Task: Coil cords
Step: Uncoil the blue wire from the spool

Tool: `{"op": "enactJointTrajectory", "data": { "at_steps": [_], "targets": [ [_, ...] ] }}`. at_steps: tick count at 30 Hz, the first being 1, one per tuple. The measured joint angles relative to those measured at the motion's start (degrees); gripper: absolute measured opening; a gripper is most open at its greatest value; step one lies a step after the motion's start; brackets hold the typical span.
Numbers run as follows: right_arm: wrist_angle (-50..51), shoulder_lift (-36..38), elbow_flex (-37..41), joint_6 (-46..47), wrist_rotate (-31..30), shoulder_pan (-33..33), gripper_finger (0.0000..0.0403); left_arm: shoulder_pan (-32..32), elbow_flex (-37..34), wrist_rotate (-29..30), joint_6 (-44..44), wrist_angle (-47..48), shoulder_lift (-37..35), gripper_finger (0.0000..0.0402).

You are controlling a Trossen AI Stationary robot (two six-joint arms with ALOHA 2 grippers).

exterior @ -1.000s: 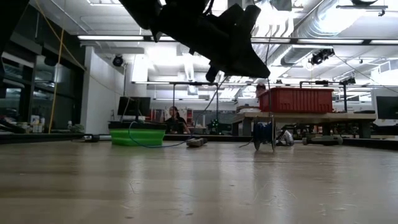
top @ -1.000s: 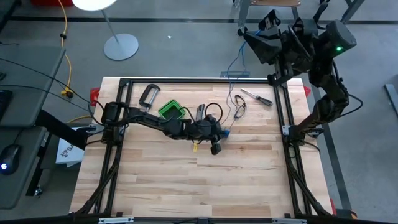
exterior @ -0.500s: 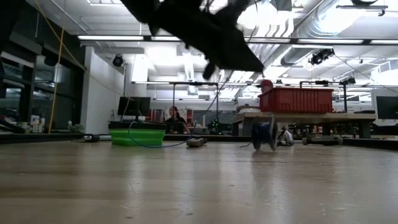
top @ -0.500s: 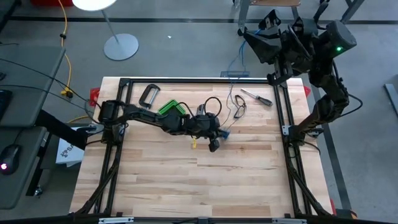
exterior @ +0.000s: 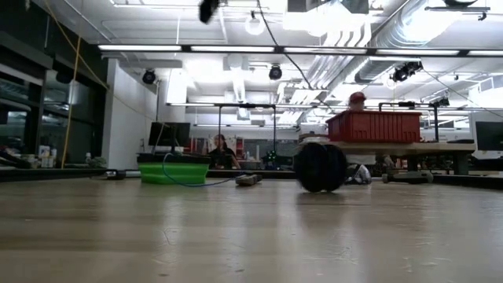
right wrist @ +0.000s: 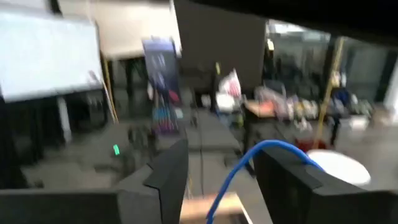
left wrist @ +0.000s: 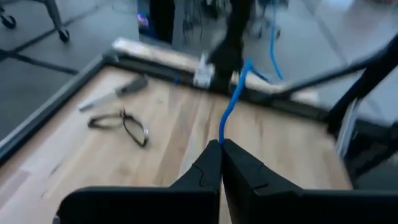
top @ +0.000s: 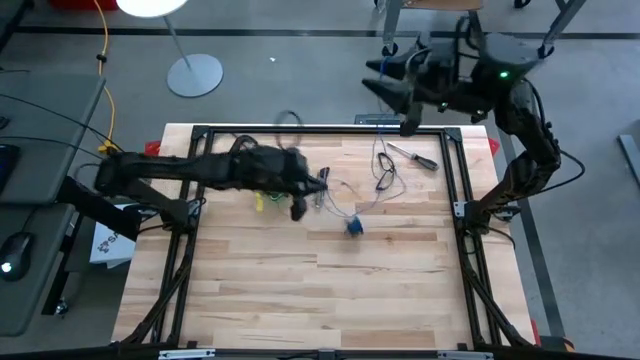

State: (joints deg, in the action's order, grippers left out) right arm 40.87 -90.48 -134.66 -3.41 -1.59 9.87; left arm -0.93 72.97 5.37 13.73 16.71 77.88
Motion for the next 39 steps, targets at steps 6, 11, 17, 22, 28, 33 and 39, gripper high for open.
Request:
{"op": "enactJointTrajectory", "data": {
  "at_steps": [6, 11, 17, 22, 28, 33, 39],
  "targets": [
    [9.8, -0.1, 3.5, -1.8, -4.5, 1.5, 0.018, -0.2, 0.0, 4.1, 5.5, -1.0, -8.1, 0.0],
    [14.3, -0.1, 8.8, 0.0, -4.3, 3.0, 0.0181, -0.2, 3.8, 5.7, 8.7, -1.5, -10.6, 0.0],
    [16.9, -0.1, 17.9, 0.7, -2.2, 3.6, 0.0181, -0.2, 12.8, 5.7, 7.3, -1.2, -9.3, 0.0],
    [17.3, -0.1, 26.5, 1.5, 0.3, 3.6, 0.0181, -0.2, 19.8, 5.8, 5.2, -0.9, -7.7, 0.0],
    [17.2, -0.1, 36.6, 2.1, 2.1, 3.5, 0.0181, -0.2, 27.1, 5.8, 4.0, -0.6, -5.4, 0.0],
    [16.9, -0.1, 44.6, 2.1, 3.6, 3.4, 0.0181, -0.2, 33.8, 5.7, 1.1, -0.4, -3.5, 0.0],
    [13.7, -0.1, 53.6, 3.5, 6.2, 3.4, 0.0181, -0.2, 42.7, 5.7, -2.5, 0.3, -1.6, 0.0]
  ]
}}
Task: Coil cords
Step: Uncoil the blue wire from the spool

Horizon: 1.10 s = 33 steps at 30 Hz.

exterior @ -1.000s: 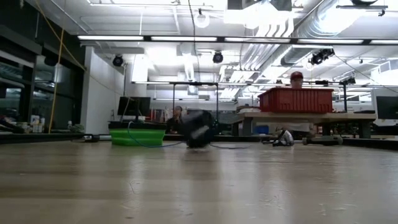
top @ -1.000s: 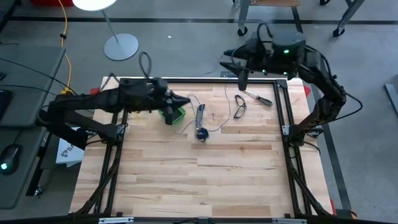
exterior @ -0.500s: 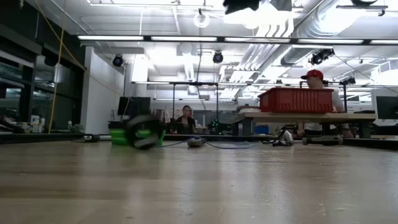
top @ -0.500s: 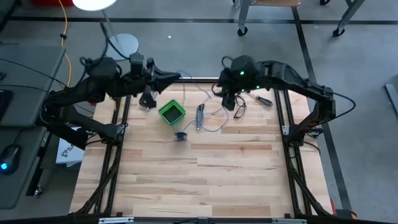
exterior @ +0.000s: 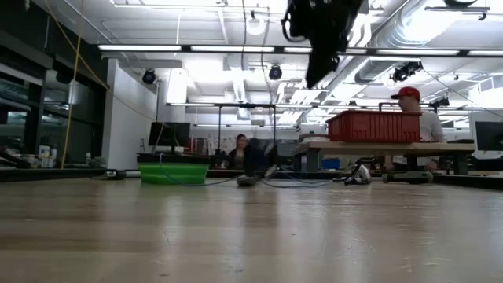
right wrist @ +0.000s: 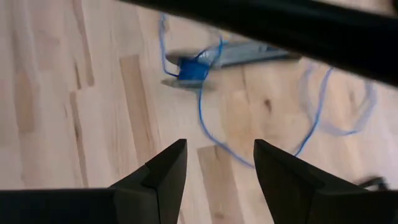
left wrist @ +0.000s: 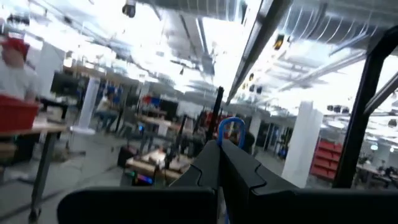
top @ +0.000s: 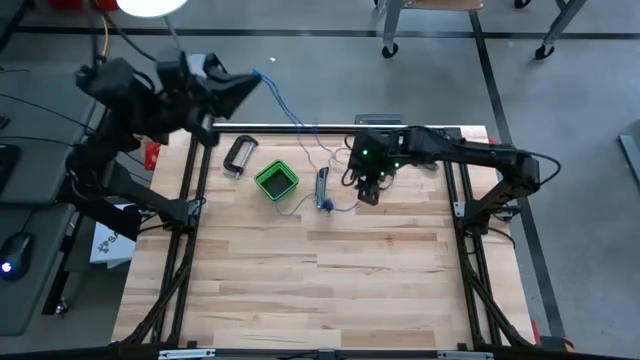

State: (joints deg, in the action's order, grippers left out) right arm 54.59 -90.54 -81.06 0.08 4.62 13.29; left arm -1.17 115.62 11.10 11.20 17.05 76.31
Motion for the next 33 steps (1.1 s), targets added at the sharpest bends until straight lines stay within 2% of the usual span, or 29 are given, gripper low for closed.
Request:
{"op": "enactJointTrajectory", "data": {
  "at_steps": [3, 7, 14, 16, 19, 23, 33],
  "targets": [
    [-3.4, 0.0, 4.7, 0.6, 1.8, -0.2, 0.0181, 0.0, 2.6, 0.0, -1.5, 1.7, 0.5, 0.0],
    [-11.6, 0.1, 11.5, 2.4, 7.8, -0.4, 0.0181, 0.0, 3.5, 1.8, -2.4, 3.9, 0.7, 0.0],
    [-31.8, 0.1, 19.3, 7.7, 8.8, -3.9, 0.0181, 0.0, 3.4, 3.5, -2.2, 4.0, 1.4, 0.0],
    [-37.4, 0.2, 20.2, 8.3, 6.0, -5.2, 0.0181, 0.0, 3.4, 4.8, -2.8, 4.2, 1.6, 0.0],
    [-42.5, 0.2, 20.8, 9.5, -2.1, -7.0, 0.0181, 0.0, 3.4, 6.3, -4.4, 4.2, 1.6, 0.0],
    [-43.6, 0.2, 20.8, 10.7, -12.8, -8.8, 0.0181, 0.0, 3.4, 7.5, -4.4, 4.0, 1.5, 0.0],
    [-45.5, -2.7, 21.0, 8.5, -22.2, -11.1, 0.0181, 0.0, 3.4, 7.7, -5.4, 2.6, 1.5, 0.0]
  ]
}}
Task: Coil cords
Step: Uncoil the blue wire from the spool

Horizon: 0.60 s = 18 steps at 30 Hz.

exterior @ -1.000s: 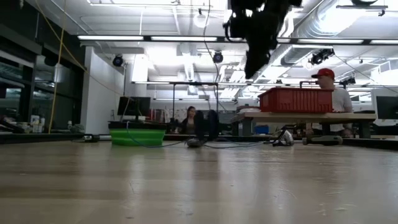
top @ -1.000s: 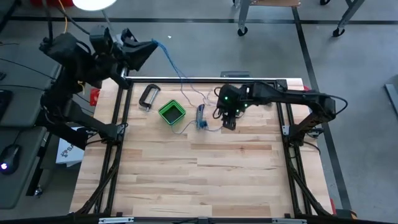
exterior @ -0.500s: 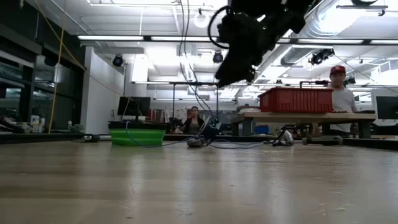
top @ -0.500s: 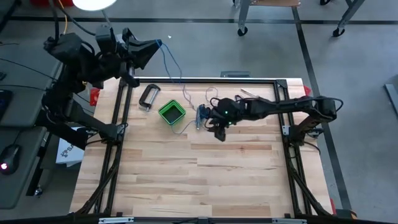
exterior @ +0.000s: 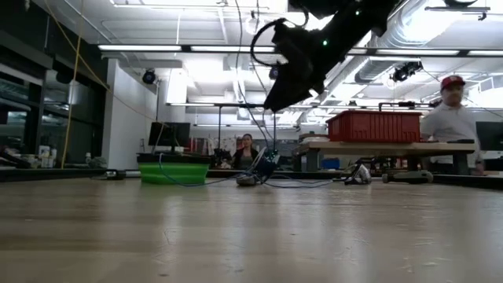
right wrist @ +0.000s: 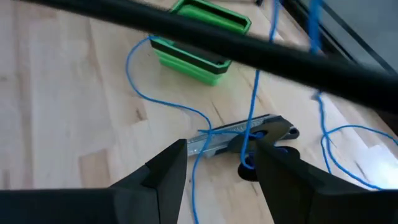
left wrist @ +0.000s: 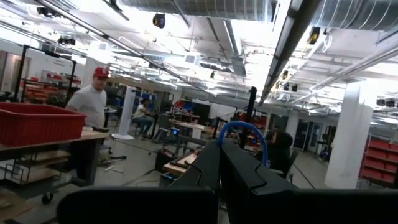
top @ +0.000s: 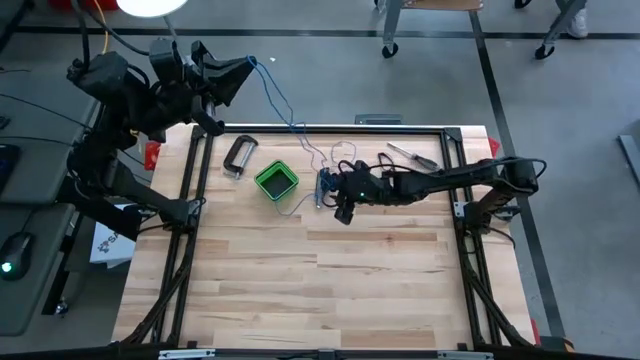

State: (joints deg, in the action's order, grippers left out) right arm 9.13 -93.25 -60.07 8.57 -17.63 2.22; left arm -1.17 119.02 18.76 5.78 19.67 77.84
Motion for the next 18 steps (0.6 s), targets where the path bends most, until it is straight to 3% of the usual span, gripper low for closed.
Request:
{"op": "enactJointTrajectory", "data": {
  "at_steps": [8, 13, 18],
  "targets": [
    [-6.9, -5.3, 0.0, -0.5, -4.8, 0.4, 0.0181, 0.0, 0.0, 0.1, 0.0, 0.0, 0.0, 0.0],
    [-6.5, -5.9, 0.0, 1.6, -4.6, 1.5, 0.0177, 0.0, 0.0, 1.1, 0.0, 0.0, 0.0, 0.0],
    [-6.8, -5.9, 0.0, 1.7, -3.3, 1.6, 0.0124, 0.0, 0.0, 1.3, 0.0, 0.0, 0.0, 0.0]
  ]
}}
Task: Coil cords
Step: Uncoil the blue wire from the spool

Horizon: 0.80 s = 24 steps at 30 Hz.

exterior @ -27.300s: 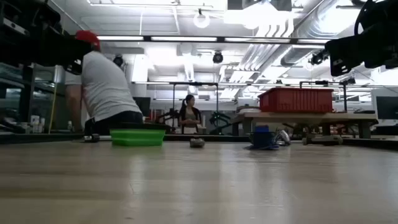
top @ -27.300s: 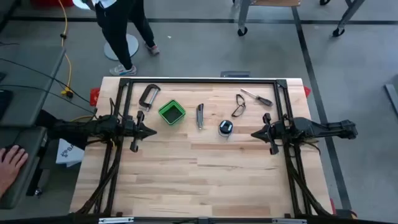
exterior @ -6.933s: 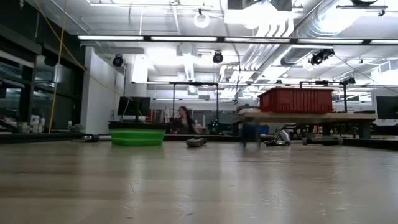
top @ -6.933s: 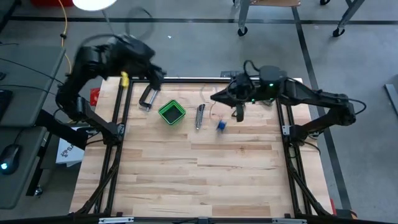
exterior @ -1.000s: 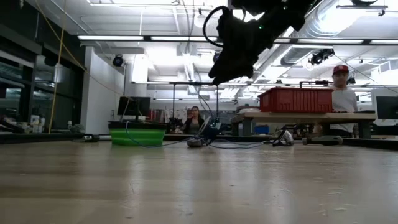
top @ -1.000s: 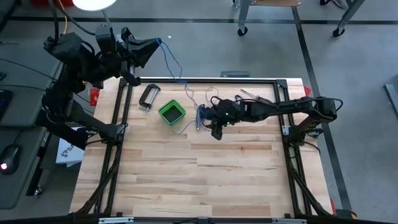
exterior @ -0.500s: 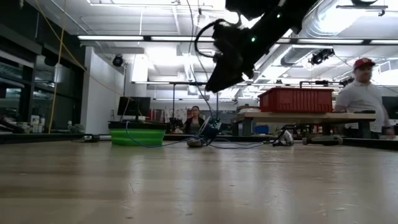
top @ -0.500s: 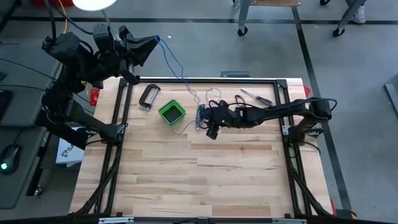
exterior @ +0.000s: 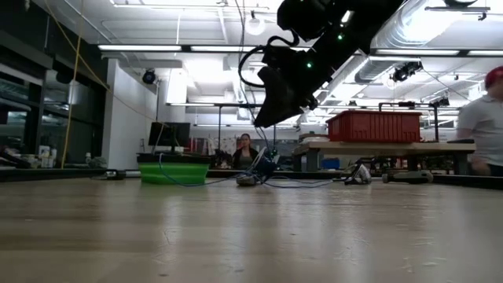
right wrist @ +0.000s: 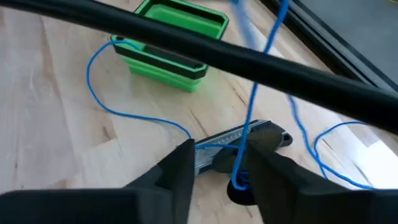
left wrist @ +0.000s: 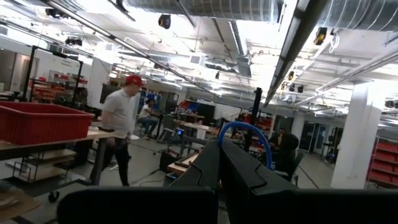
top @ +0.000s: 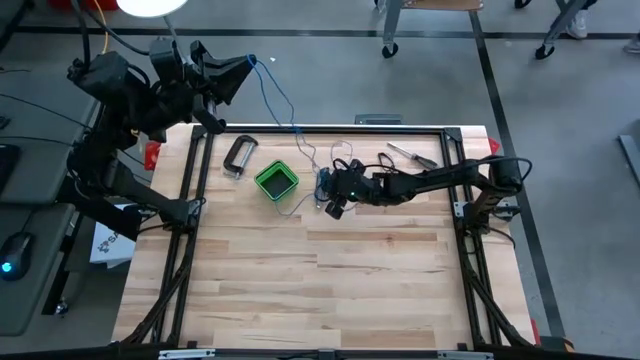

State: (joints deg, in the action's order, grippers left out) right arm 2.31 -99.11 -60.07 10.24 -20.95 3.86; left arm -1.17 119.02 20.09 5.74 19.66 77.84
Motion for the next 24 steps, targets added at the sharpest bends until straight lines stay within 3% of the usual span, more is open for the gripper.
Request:
{"op": "enactJointTrajectory", "data": {
  "at_steps": [7, 16, 24],
  "targets": [
    [-0.4, -2.1, 0.0, 0.7, -0.2, 0.0, 0.0063, 0.0, 0.0, 0.0, 0.0, 0.0, 0.0, 0.0],
    [-0.4, -2.6, 0.0, 4.5, -0.7, 0.0, 0.006, 0.0, 0.0, 0.0, 0.0, 0.0, 0.0, 0.0],
    [-0.6, 1.4, -0.8, 4.5, -1.7, -1.0, 0.0061, 0.0, 0.0, 0.1, 0.0, 0.0, -0.1, 0.0]
  ]
}}
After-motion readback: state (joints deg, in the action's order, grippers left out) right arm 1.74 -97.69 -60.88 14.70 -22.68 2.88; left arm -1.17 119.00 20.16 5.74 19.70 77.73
